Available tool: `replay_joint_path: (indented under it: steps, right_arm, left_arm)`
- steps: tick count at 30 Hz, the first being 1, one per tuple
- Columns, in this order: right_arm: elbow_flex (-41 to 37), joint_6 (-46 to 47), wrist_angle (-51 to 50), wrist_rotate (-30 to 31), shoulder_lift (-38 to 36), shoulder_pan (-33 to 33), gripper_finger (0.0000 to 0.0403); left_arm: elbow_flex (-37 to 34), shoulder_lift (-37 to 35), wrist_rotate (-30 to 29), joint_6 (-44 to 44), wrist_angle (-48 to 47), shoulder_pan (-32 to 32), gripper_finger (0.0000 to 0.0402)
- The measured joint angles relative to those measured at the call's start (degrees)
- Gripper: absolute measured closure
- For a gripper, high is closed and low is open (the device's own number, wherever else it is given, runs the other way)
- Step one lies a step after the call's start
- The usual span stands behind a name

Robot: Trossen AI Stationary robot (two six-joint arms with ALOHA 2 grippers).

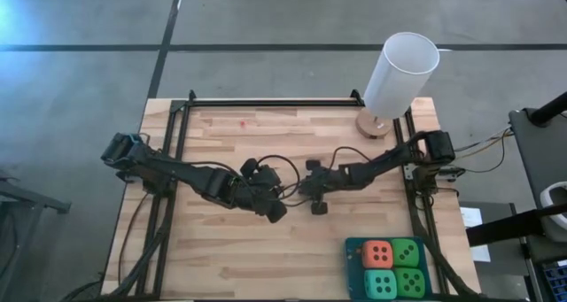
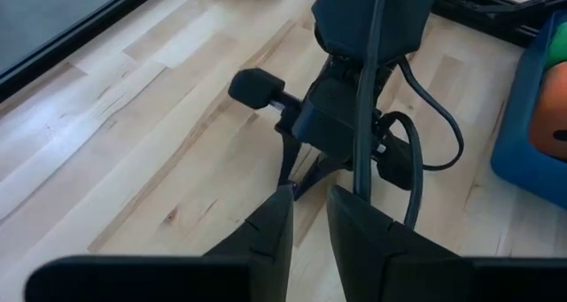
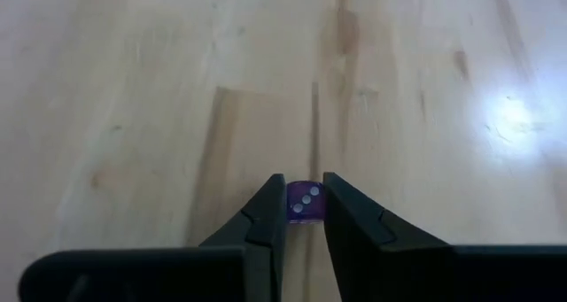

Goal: Pick & Place Dice
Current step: Put the small purple die into the blue bin

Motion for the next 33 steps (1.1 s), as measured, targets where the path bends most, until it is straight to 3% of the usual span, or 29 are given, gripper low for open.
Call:
replay_joint_path:
  steps: [10, 22, 33]
  right_arm:
    - [-0.6, -0.6, -9.0, 0.56, -11.55, 3.53, 0.0346]
    - [-3.26, -0.38, -25.45, -0.04, -30.94, 17.87, 0.0345]
    - [-8.15, -0.4, -24.82, -9.26, -35.1, 27.69, 0.0345]
  left_arm:
    - [0.0, 0.0, -0.14, 0.04, -0.02, -0.02, 0.0323]
    - [0.0, 0.0, -0.28, 0.22, 0.0, -0.02, 0.0323]
    - [0.0, 0.0, -1.44, 0.04, 0.08, -0.02, 0.0323]
